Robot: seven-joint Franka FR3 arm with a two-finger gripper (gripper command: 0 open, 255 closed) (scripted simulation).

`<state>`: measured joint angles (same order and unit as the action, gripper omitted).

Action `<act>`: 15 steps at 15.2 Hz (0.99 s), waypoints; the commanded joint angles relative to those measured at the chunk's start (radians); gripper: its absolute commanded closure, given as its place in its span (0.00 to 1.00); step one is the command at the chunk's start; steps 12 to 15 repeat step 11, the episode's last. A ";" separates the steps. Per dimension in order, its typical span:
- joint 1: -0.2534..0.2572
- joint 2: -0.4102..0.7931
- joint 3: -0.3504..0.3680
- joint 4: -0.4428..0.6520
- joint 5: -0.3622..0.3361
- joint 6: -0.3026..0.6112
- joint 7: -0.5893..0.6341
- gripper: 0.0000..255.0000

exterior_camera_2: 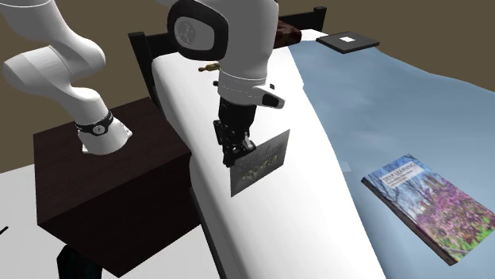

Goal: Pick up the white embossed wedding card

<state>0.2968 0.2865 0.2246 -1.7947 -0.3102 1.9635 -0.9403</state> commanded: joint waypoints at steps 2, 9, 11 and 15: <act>0.001 -0.014 0.003 0.024 0.007 -0.037 -0.009 1.00; 0.002 -0.039 0.006 0.083 0.021 -0.118 -0.032 1.00; 0.002 -0.040 0.006 0.085 0.021 -0.120 -0.033 1.00; 0.002 -0.040 0.006 0.085 0.021 -0.120 -0.033 1.00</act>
